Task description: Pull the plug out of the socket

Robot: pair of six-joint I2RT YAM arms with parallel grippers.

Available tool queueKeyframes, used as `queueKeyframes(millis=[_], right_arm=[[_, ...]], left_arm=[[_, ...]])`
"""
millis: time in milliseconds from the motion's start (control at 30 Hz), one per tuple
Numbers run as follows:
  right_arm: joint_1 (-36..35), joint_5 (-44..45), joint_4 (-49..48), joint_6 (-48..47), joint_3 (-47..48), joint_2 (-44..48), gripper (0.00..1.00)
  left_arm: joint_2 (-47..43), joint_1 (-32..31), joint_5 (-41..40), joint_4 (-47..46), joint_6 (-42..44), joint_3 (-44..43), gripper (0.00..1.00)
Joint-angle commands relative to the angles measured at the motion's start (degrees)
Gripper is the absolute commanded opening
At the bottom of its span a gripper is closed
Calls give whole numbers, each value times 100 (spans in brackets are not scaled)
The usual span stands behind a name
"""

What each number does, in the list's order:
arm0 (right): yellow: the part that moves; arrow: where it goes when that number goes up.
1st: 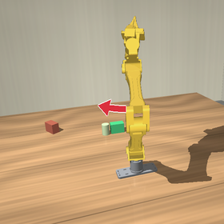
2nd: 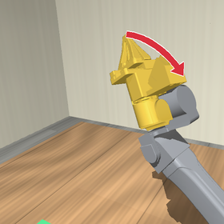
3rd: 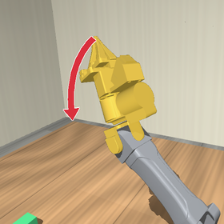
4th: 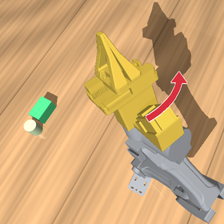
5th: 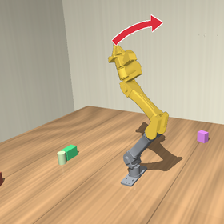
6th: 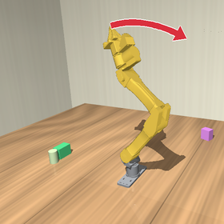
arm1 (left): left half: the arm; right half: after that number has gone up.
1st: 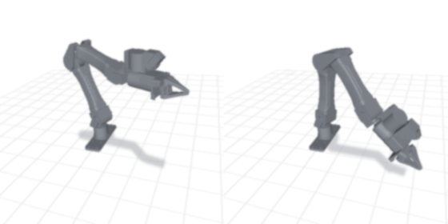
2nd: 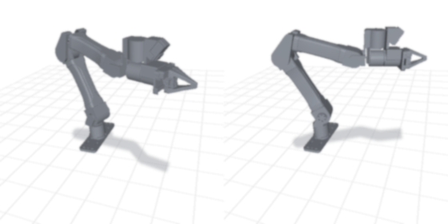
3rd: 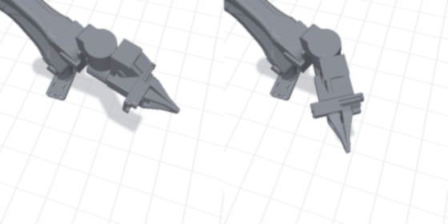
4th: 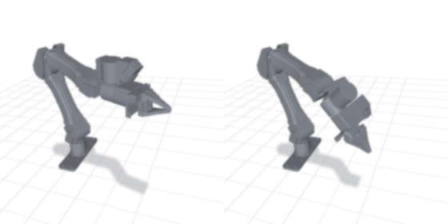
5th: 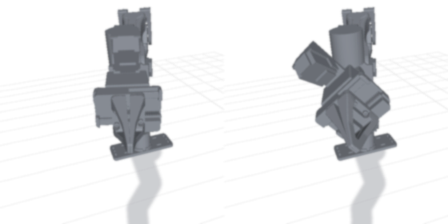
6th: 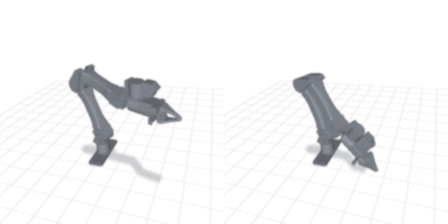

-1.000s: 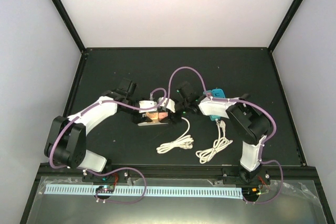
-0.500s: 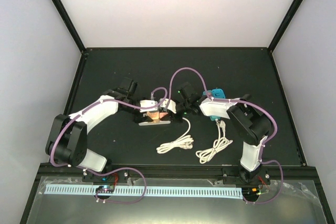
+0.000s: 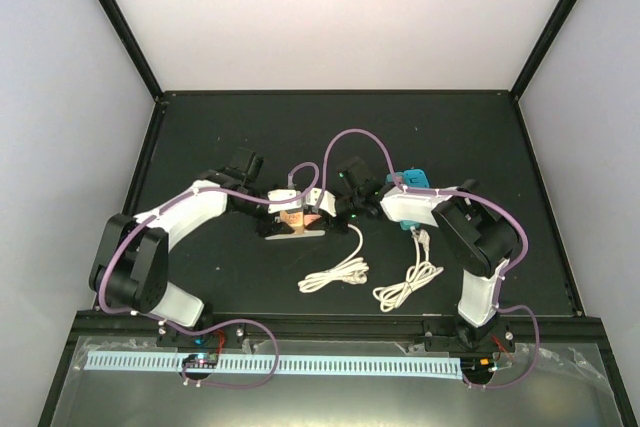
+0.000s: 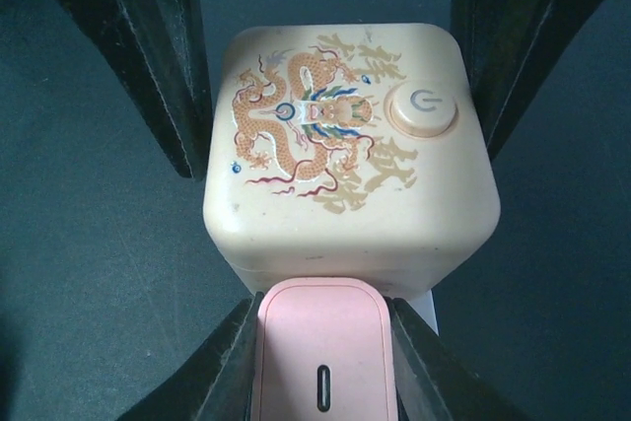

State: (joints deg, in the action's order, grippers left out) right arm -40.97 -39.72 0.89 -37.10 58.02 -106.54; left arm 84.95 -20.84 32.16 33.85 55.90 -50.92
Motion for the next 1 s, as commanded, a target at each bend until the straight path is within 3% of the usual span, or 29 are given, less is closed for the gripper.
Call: queueKeyframes(millis=[0,233,433,667,967], right_arm=[[1,4,37,-89,-96,-68,1],[1,35,166,-113,-31,-178,1],[2,139,341,-163,82,-317,1],[1,278,415,-191,132,-423,1],[54,261,569,-148,265,-566,1]], left_arm=[[176,-52,363,-48,-100,-138,71],[125,-52,335,-126,-44,-67,52],[-92,-60,804,210,-237,-286,38],[-114,-52,1082,429,-435,-420,36],[-537,-60,772,374,-138,-241,34]])
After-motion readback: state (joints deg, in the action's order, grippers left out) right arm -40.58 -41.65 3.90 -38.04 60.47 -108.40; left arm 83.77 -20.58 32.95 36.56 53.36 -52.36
